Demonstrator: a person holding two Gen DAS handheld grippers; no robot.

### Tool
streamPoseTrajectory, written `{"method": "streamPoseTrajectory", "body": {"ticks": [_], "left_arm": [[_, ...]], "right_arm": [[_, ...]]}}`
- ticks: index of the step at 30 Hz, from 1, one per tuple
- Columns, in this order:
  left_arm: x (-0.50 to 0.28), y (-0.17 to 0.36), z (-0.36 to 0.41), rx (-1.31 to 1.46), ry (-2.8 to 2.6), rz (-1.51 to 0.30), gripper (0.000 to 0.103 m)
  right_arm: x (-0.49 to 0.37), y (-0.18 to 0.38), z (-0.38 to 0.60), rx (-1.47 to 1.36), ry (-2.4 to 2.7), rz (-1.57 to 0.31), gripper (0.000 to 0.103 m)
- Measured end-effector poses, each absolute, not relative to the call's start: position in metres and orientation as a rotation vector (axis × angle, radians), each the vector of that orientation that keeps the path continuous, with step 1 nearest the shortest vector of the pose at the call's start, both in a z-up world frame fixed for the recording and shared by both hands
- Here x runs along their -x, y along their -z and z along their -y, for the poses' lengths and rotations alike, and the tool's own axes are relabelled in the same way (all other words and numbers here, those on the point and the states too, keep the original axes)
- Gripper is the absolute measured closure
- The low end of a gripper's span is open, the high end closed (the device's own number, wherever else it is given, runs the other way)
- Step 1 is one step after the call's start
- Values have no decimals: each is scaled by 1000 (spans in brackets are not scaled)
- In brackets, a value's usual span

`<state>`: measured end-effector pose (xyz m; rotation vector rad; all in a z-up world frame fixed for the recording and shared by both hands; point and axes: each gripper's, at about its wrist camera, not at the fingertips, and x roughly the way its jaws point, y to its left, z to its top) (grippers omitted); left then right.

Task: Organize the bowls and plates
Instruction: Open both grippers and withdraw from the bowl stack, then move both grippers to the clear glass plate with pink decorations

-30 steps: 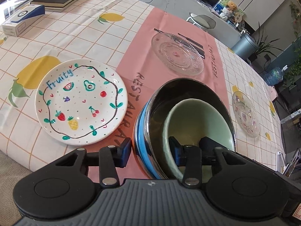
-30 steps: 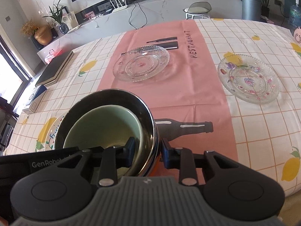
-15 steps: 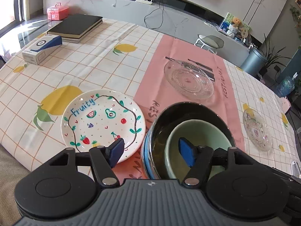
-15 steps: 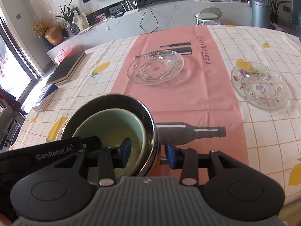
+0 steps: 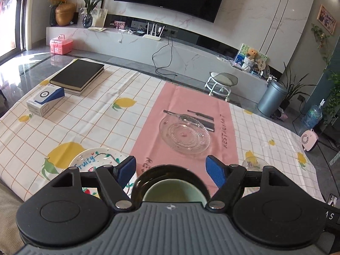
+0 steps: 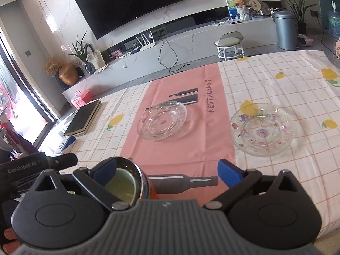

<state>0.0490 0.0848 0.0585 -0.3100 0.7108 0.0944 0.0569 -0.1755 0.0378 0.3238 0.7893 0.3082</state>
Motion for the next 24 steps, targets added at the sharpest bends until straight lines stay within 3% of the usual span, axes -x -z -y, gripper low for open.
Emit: {"method": "streamPoseTrajectory", "body": {"ticks": [8,14,24], "left_arm": [[-81,-61,-7,265,49,-749,15],[-116,-21,39,311,142,-844,15],[-161,56,49,444,175,-951,17]], "right_arm": [[-87,-34,248,-368,-260,-812,4],[-121,2,290,-466,-224,-839,5],[-144,63,346,-723,-176,-828,12]]}}
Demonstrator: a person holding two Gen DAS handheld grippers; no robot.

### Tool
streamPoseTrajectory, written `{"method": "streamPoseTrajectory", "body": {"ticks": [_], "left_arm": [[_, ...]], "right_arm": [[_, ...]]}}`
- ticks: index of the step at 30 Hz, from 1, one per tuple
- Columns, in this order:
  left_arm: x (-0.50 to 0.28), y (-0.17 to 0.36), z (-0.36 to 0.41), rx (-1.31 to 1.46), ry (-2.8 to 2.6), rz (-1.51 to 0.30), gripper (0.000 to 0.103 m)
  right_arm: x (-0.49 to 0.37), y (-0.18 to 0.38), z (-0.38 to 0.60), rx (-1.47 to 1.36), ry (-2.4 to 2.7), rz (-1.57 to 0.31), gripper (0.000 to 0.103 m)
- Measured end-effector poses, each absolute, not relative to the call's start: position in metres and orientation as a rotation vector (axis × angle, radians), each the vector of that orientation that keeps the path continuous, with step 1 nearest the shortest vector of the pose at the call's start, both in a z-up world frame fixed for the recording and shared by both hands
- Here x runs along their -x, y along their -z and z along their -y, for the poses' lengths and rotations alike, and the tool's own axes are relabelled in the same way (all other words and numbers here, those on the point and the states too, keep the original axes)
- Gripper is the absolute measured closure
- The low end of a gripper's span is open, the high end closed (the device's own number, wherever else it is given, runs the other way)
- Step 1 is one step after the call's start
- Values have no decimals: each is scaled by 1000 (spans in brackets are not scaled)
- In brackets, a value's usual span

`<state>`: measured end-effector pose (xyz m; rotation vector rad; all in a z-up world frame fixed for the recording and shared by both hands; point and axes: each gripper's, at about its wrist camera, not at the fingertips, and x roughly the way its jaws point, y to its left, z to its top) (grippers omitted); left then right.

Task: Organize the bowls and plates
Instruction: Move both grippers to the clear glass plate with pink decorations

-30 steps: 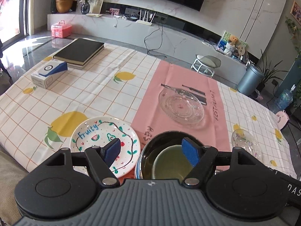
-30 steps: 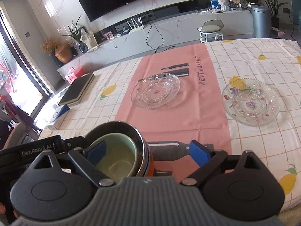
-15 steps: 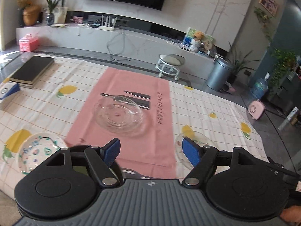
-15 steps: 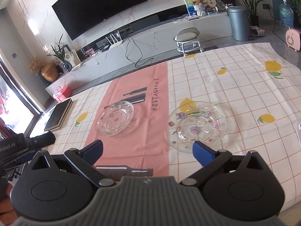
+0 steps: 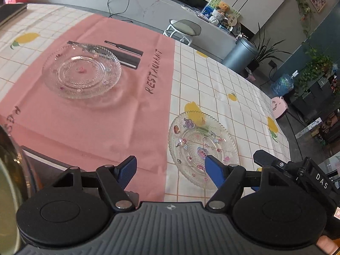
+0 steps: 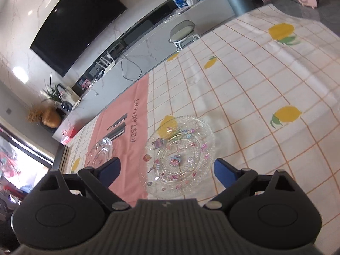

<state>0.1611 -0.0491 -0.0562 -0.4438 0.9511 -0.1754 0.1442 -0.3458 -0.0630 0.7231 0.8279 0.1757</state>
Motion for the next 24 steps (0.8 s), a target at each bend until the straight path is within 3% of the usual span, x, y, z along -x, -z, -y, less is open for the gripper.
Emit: {"method": "streamPoseTrajectory", "body": {"ticks": [5,14,16,18,20,24], "left_arm": [[-174,72,58,474,210,-940,20],[-188,88,76,485,260,-887,25],[-192,93,77,515,267,-910,26],[-192,97,77,524,244,-908,43],[-188,98,79,517,227,-889,48],[-184,99,83,497,194,-860,59]], "right_arm": [[-153,84,357,-780,-120,-809,17],[-156,103,363,-815,-65,-815,35],[-155,108,365,-848,-65,-803,45],[-154,113,367,-887,-67,-801,54],[-153,118,369,-929,-77,-801,59],[-154,130,369,-996,-74,-823,91]]}}
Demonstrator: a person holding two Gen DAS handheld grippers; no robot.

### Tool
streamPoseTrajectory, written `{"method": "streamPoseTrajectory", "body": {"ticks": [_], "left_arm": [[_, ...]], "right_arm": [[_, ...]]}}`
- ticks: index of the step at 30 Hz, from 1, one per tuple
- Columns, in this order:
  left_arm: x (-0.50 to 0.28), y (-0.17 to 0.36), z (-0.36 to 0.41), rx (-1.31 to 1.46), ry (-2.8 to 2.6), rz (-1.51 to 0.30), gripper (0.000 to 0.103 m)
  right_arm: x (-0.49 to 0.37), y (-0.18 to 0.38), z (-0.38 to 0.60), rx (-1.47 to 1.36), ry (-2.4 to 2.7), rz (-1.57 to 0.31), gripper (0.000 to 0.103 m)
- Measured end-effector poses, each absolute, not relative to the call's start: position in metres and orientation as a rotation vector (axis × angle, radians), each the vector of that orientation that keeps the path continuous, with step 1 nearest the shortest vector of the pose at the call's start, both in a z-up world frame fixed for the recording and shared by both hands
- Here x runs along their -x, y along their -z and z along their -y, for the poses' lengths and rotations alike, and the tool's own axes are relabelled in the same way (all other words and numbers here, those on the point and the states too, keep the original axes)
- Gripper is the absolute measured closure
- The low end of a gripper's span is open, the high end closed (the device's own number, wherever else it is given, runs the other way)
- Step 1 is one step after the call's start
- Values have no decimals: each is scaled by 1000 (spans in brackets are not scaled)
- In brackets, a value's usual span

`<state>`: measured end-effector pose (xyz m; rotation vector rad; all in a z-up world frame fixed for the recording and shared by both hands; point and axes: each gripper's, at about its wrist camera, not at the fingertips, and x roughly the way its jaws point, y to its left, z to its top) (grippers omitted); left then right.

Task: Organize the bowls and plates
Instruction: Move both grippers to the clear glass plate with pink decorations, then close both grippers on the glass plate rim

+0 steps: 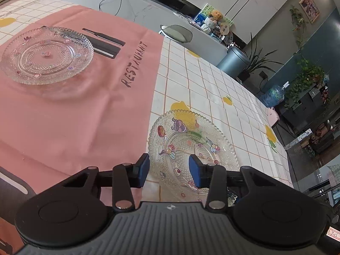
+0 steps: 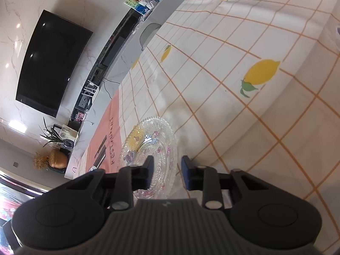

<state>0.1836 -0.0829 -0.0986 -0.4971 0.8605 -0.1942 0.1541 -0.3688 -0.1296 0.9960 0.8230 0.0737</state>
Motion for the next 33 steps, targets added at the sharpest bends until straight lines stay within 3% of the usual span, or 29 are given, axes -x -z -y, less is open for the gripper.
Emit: {"method": "streamPoseTrajectory", "body": {"ticks": [3,8,13,16,18,24,26,27,30,33], "left_arm": [[-183,99,82,515,181,-859,60],[-179,101,80,536,150,-843,71],[-173,113,61,724,175,-822,73],[-170,125,50,888,186,-803,69],[-170,130,46,943,189,-793,54],[-172,126,59,903,196,-770,40],[-171,126,61,924,172,-772,47],[-171,127,60,934,155,-780,64],[-173,128,60,900,117,-802,85],[-170,127,63,854,98,-799,91]], "right_arm": [[-152,132,371,-1009,-65,-826,99],[-151,126,367,-959,-65,-829,99],[-151,132,374,-1031,-73,-839,100],[-148,139,381,-1114,-78,-849,100],[-147,141,382,-1140,-79,-856,100],[-143,136,382,-1183,-94,-860,100],[-143,133,382,-1199,-109,-863,99],[-143,132,382,-1193,-108,-867,99],[-143,128,376,-1126,-84,-882,99],[-141,124,374,-1104,-73,-882,99]]}}
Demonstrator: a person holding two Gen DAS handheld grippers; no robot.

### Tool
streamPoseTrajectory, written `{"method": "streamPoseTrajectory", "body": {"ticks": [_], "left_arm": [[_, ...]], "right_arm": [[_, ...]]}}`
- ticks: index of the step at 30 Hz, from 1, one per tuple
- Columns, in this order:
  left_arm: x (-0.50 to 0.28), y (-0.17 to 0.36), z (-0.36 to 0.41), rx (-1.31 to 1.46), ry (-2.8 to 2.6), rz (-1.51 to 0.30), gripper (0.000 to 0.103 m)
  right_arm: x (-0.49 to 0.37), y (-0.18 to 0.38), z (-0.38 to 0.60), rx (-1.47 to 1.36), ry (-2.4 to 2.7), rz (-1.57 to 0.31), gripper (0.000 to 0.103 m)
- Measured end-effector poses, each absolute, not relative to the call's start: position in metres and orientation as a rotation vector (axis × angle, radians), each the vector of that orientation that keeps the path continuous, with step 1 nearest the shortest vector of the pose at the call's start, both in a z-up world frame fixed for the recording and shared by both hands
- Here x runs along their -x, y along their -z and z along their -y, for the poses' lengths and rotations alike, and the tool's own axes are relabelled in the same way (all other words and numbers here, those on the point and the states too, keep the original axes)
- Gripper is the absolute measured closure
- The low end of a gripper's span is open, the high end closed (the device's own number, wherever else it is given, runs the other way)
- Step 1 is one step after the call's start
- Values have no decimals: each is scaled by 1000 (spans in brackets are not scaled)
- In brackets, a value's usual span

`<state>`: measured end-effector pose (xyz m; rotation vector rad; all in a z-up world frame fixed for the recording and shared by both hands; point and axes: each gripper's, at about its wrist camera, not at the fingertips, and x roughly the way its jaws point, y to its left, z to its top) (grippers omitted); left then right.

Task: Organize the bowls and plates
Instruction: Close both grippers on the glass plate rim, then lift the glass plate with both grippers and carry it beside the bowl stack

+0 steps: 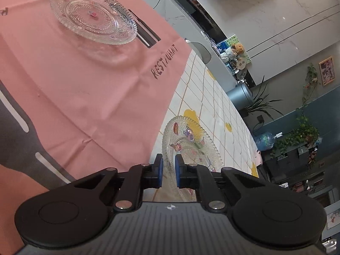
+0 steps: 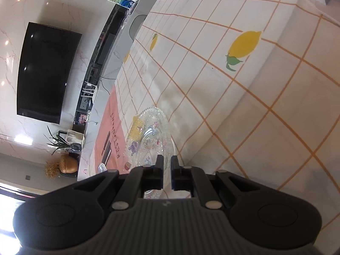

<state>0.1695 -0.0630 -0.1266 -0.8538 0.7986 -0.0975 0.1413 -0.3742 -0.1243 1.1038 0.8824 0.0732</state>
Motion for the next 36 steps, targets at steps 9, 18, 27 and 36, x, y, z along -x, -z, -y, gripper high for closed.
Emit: {"method": "streamPoseTrajectory", "body": {"ticks": [9,18,27,36], "left_arm": [[-149,117,63,807,115,-803,92],[-112,97,50,745,90,-783,90],[-70,72,31,718,70,-737,90],[-36,61,17,664,20,-686,88]], "right_arm": [[-130,118,376,-1075,-86,-890,98],[-109,97,356,-992,-110,-913,97],[-71,72,330,-931,-147,-902,97],[-50,64,305,-917,-231,-890,97]]}}
